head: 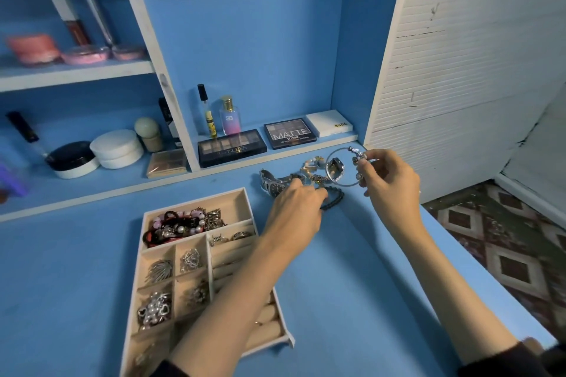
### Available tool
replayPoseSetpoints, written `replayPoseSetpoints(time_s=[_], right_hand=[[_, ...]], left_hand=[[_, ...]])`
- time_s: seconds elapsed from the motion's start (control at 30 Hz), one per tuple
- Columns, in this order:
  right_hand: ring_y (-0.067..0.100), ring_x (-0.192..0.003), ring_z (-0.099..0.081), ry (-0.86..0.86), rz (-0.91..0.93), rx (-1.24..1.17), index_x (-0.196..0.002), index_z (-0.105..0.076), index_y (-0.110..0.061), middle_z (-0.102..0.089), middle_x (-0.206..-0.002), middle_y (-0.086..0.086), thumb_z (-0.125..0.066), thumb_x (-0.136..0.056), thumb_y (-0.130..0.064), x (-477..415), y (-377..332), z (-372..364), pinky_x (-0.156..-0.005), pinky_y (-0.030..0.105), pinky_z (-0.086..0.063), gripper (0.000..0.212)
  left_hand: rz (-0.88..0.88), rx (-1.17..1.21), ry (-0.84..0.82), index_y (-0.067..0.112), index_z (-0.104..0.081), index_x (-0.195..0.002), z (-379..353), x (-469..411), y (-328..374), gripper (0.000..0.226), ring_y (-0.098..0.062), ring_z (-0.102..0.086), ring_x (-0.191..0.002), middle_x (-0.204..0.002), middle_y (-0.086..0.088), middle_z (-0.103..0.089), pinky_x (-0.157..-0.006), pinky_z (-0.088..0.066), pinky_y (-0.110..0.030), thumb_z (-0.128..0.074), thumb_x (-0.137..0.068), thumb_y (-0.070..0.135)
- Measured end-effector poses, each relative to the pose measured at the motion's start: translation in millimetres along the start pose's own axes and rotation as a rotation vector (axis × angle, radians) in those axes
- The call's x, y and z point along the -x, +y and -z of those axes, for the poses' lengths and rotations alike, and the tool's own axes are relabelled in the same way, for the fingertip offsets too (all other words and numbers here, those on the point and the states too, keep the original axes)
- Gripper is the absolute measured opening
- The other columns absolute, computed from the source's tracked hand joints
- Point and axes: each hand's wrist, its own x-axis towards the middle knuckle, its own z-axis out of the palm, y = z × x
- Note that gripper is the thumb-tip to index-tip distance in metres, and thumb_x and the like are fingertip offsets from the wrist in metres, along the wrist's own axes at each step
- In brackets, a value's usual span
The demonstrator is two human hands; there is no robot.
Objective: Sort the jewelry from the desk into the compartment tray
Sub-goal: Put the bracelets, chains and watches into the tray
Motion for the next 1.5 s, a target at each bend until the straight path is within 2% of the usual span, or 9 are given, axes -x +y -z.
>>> replayPoseSetpoints(time_s=[0.1,0.23,0.33,0.47,0.6,0.77,1.07,1.27,1.5], right_hand=[[0.022,-0.061,-0.058,-0.007,0.008,-0.053,-0.084,-0.059,-0.02,-0.061,-0.064,0.003,-0.059,-0.088,-0.016,3,-3,-3,-0.064,0.042,-0.054,0.006],[0.018,-0.062,-0.056,0.001,0.029,-0.125,-0.086,-0.058,-0.02,-0.06,-0.068,0.003,-0.057,-0.09,-0.013,8,-5,-7,-0.054,0.023,-0.052,0.008],[0.011,-0.059,-0.057,-0.028,0.033,-0.181,-0.085,-0.058,-0.022,-0.062,-0.07,0.001,-0.056,-0.09,-0.012,13,-11,-13,-0.055,0.018,-0.051,0.012],[0.014,-0.06,-0.058,-0.087,0.063,-0.238,-0.083,-0.057,-0.023,-0.063,-0.073,0.006,-0.056,-0.091,-0.01,25,-24,-30,-0.056,0.017,-0.049,0.015],[0.015,-0.059,-0.057,-0.157,0.09,-0.252,-0.086,-0.059,-0.018,-0.063,-0.074,0.013,-0.056,-0.091,-0.011,39,-39,-53,-0.059,0.024,-0.052,0.009],[0.016,-0.06,-0.057,-0.226,0.108,-0.262,-0.087,-0.058,-0.018,-0.063,-0.069,0.001,-0.057,-0.091,-0.01,53,-52,-77,-0.057,0.019,-0.048,0.008],[0.01,-0.056,-0.057,-0.288,0.106,-0.264,-0.088,-0.057,-0.015,-0.062,-0.072,0.009,-0.056,-0.09,-0.009,64,-62,-101,-0.055,0.016,-0.05,0.007],[0.018,-0.058,-0.06,-0.313,0.141,-0.224,-0.084,-0.056,-0.023,-0.064,-0.075,0.016,-0.056,-0.091,-0.01,68,-69,-105,-0.058,0.022,-0.052,0.014],[0.02,-0.058,-0.062,-0.369,0.161,-0.209,-0.083,-0.057,-0.026,-0.064,-0.07,0.013,-0.058,-0.09,-0.011,70,-79,-110,-0.064,0.04,-0.054,0.017]], left_hand=[[0.025,0.095,0.009,0.011,-0.055,-0.117,1,3,-1,0.026,-0.023,-0.05,-0.104,-0.111,-0.007,-0.059,-0.088,-0.04,-0.032,-0.046,-0.092,0.013],[0.121,0.403,0.141,0.014,-0.054,-0.117,16,7,-4,0.025,-0.017,-0.055,-0.091,-0.102,-0.002,-0.052,-0.086,-0.042,-0.029,-0.044,-0.094,0.012],[0.194,0.536,0.236,0.017,-0.053,-0.114,32,13,-9,0.024,-0.012,-0.062,-0.085,-0.095,0.003,-0.05,-0.077,-0.047,-0.027,-0.044,-0.093,0.01],[0.257,0.58,0.326,0.018,-0.053,-0.112,58,32,-31,0.021,-0.001,-0.064,-0.073,-0.096,0.0,-0.053,-0.059,-0.04,-0.007,-0.045,-0.094,0.01],[0.329,0.504,0.355,0.022,-0.053,-0.113,85,58,-64,0.022,0.004,-0.064,-0.07,-0.095,0.008,-0.053,-0.058,-0.046,-0.011,-0.047,-0.094,0.013],[0.387,0.491,0.294,0.026,-0.054,-0.105,108,82,-98,0.021,0.0,-0.066,-0.07,-0.088,0.009,-0.055,-0.062,-0.052,-0.038,-0.047,-0.094,0.009],[0.639,1.072,0.282,0.018,-0.054,-0.1,103,99,-132,0.02,-0.018,-0.07,-0.075,-0.089,-0.005,-0.057,-0.073,-0.057,-0.028,-0.049,-0.092,0.0],[0.712,0.37,0.311,0.02,-0.063,-0.093,91,108,-147,0.014,-0.015,-0.064,-0.078,-0.078,0.001,-0.07,-0.078,-0.051,-0.031,-0.064,-0.082,0.011],[0.648,0.24,0.15,0.024,-0.07,-0.09,91,104,-145,0.011,-0.009,-0.061,-0.081,-0.083,0.006,-0.072,-0.077,-0.047,-0.024,-0.064,-0.083,0.018]])
